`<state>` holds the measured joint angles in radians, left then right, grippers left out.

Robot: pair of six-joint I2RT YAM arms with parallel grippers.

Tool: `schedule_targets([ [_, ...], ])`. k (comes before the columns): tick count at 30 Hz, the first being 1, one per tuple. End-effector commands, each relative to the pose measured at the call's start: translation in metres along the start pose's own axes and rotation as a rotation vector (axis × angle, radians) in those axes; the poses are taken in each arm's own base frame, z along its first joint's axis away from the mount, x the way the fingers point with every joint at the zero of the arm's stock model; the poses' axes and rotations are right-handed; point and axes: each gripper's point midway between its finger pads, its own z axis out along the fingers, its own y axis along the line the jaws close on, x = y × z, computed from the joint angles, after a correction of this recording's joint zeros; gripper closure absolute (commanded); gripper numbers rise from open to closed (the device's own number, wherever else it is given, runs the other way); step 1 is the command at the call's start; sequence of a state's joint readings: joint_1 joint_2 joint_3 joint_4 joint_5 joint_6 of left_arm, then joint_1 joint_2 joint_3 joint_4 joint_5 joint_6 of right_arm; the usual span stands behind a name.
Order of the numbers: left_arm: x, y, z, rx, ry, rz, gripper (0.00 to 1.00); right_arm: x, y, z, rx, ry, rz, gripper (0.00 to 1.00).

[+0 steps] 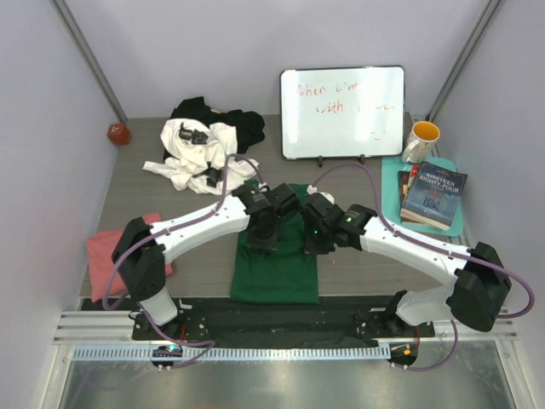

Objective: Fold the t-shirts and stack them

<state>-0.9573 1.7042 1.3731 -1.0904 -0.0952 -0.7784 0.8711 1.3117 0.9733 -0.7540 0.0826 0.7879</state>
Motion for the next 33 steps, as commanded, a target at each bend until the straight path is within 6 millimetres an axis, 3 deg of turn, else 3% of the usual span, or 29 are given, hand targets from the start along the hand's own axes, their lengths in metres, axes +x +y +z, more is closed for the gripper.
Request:
schedule_targets([
  [1, -0.012, 0.021, -0.026, -0.015, -0.105, -0.030, 0.82, 0.002, 0.021, 0.018, -0.056, 0.029, -0.061, 0.99],
  [4, -0.003, 0.024, -0.015, 0.008, -0.085, -0.055, 0.99, 0.008, 0.025, 0.031, -0.063, 0.055, -0.073, 0.99],
  [5, 0.002, 0.025, -0.011, 0.010, -0.069, -0.056, 1.00, 0.010, 0.026, 0.033, -0.063, 0.059, -0.077, 0.99],
  [10, 0.016, 0.028, 0.009, 0.009, -0.028, -0.059, 1.00, 0.013, 0.038, 0.040, -0.077, 0.065, -0.104, 0.99],
  [17, 0.021, 0.026, 0.022, 0.012, 0.005, -0.035, 1.00, 0.019, 0.038, 0.067, -0.052, 0.091, -0.121, 0.99],
  [27, 0.037, 0.033, 0.054, -0.022, 0.068, -0.002, 1.00, 0.006, 0.033, 0.091, 0.030, 0.059, -0.167, 0.99],
  [33, 0.039, 0.035, 0.069, -0.037, 0.079, 0.018, 1.00, -0.008, 0.042, 0.089, 0.021, 0.025, -0.168, 0.99],
])
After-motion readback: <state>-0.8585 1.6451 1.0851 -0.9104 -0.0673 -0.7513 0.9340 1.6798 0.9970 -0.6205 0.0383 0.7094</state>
